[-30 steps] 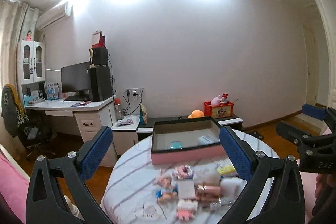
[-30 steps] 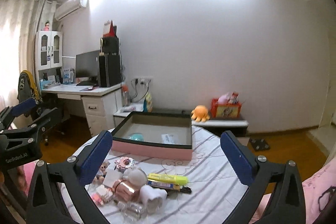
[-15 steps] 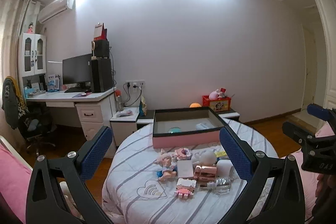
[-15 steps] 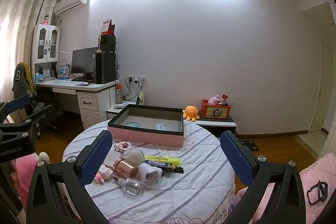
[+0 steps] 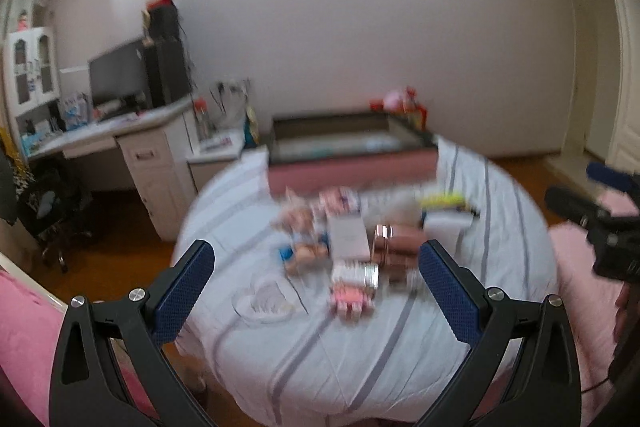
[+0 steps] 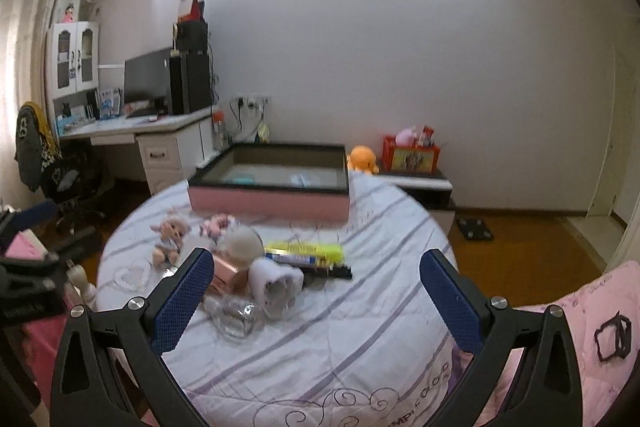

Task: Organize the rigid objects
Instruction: 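Withdraw both tools from the box back over the bed items, then grasp the pink-white block figure with the left tool while the right grasps the white dryer toy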

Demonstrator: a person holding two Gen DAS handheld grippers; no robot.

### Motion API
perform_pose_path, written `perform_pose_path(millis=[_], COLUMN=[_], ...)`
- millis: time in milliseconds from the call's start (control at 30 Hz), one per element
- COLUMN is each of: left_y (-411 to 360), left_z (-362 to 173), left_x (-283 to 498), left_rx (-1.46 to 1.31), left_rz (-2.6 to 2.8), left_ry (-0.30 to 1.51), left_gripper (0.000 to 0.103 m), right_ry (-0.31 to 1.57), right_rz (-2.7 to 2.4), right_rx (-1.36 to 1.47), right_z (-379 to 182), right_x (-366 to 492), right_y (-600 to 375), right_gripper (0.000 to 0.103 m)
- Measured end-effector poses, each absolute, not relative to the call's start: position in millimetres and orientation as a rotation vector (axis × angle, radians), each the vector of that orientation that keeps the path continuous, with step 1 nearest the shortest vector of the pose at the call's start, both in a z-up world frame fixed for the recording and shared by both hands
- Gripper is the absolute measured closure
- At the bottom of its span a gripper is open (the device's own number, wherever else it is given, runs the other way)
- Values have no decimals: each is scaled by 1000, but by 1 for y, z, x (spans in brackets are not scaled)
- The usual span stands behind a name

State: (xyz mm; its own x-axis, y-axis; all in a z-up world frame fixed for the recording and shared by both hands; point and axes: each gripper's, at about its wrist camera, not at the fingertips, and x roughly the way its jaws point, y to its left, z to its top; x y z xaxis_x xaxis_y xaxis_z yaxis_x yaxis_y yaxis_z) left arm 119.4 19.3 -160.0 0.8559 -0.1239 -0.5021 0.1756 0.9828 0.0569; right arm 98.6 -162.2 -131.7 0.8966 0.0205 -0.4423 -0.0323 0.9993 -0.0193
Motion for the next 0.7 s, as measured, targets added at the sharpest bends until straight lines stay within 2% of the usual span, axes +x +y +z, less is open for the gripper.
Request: perform_pose_path(millis=[233, 300, 333, 400, 533, 600, 700], left_y=[8, 5, 3, 0, -2, -1, -4], left_z=[-203, -210, -213, -221, -234, -238, -240], left_x=[150, 160, 164, 172, 185, 191, 196], left_rx=[98, 106, 112, 121, 124, 102, 99], left_rz=[-178, -179, -182, -193, -204, -211, -217], left_ry=[643, 664, 678, 707, 758, 782, 788], left_gripper=[0, 3, 6, 18, 31, 45, 48], right_ry=[589, 609, 621, 634, 651, 656, 673], right_rz=[11, 12, 13, 16, 25, 36, 54], right_rx=[-2, 4, 8, 13, 21, 24, 32], right_z=[-177, -183, -186, -191, -196, -197, -201], right_x=[125, 130, 133, 138, 148, 152, 160], right_y=[-175, -177, -178, -181, -183, -182, -179], right_gripper=[0, 0, 0, 0, 0, 0, 0])
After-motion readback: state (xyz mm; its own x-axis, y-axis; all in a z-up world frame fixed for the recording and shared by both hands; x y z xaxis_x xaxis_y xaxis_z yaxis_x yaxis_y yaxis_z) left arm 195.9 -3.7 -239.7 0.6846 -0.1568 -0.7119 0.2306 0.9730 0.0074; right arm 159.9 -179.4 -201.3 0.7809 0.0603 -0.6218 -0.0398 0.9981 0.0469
